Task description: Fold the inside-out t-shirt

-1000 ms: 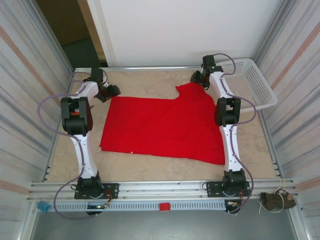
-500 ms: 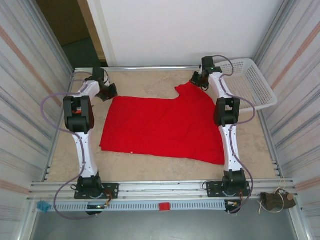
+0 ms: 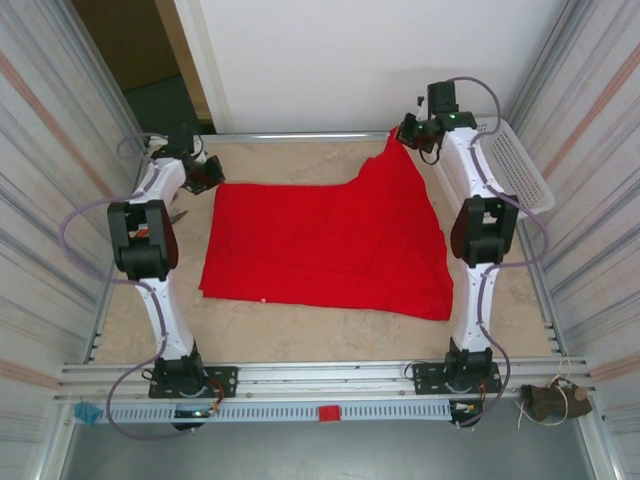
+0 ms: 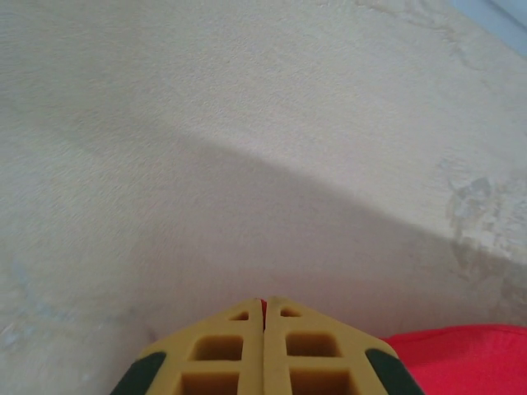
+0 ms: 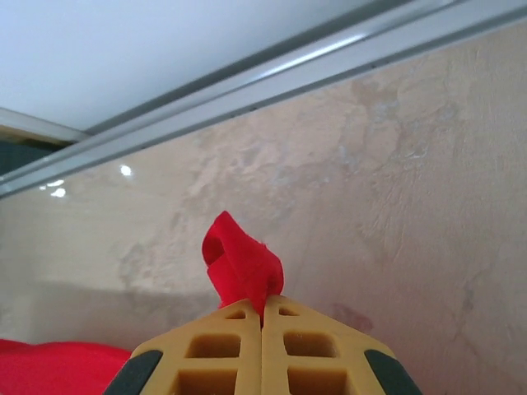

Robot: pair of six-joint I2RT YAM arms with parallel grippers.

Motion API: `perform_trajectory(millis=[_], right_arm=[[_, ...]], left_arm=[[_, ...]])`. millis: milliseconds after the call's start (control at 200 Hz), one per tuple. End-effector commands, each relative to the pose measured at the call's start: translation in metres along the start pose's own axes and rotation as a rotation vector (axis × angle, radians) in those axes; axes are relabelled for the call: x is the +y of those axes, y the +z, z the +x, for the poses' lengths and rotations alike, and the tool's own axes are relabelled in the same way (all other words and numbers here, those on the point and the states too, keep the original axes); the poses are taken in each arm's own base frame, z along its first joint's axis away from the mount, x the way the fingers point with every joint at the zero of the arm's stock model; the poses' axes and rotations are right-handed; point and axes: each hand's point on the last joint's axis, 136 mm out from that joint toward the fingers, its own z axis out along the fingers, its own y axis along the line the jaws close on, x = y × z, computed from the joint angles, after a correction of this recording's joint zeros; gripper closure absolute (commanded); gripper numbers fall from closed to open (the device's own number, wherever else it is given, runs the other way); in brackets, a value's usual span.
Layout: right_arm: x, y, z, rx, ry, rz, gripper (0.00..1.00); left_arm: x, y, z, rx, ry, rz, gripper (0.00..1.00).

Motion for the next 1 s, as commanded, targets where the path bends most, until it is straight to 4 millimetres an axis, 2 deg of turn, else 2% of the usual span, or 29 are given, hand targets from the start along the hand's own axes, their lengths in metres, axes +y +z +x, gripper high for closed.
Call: perform_trajectory(millis=[0,70,90,230,461,596,792,992], right_arm=[[0.011,-0.030,0.006,-0.029,0.019,-0.046,1.00],[0.015,-0.047,0.014,-0.052,0.023,-0.065,1.00],[0.010,-0.046,0.023,-0.036,0.033,-0.059,1.00],[0.012,-0.071,0.051,-0.037,0.061,-0.086,1.00],[0.011,-0.099,0.108,-0.013,0.053,-0.073,1.00],[0.008,-0.112,0.140,-0.001,0.042,-0.052,1.00],[-0.008,-0.130,0.180,0.010,0.032,0.006,1.00],[-0.024,-0.152,0.207,-0.001,0.025,0.069,1.00]], left_arm=[[-0.001,-0.025,0.001,-0.032,-0.022,0.010,1.00],[0.001,-0.034,0.006,-0.041,-0.033,0.013,1.00],[0.001,-0.036,0.007,-0.043,-0.035,0.013,1.00],[0.007,-0.049,0.022,-0.049,-0.053,0.004,1.00],[0.023,-0.068,0.046,-0.075,-0.104,-0.028,1.00],[0.039,-0.070,0.061,-0.068,-0.138,-0.064,1.00],[0.054,-0.067,0.079,-0.043,-0.181,-0.077,1.00],[0.058,-0.063,0.096,-0.021,-0.205,-0.064,1.00]])
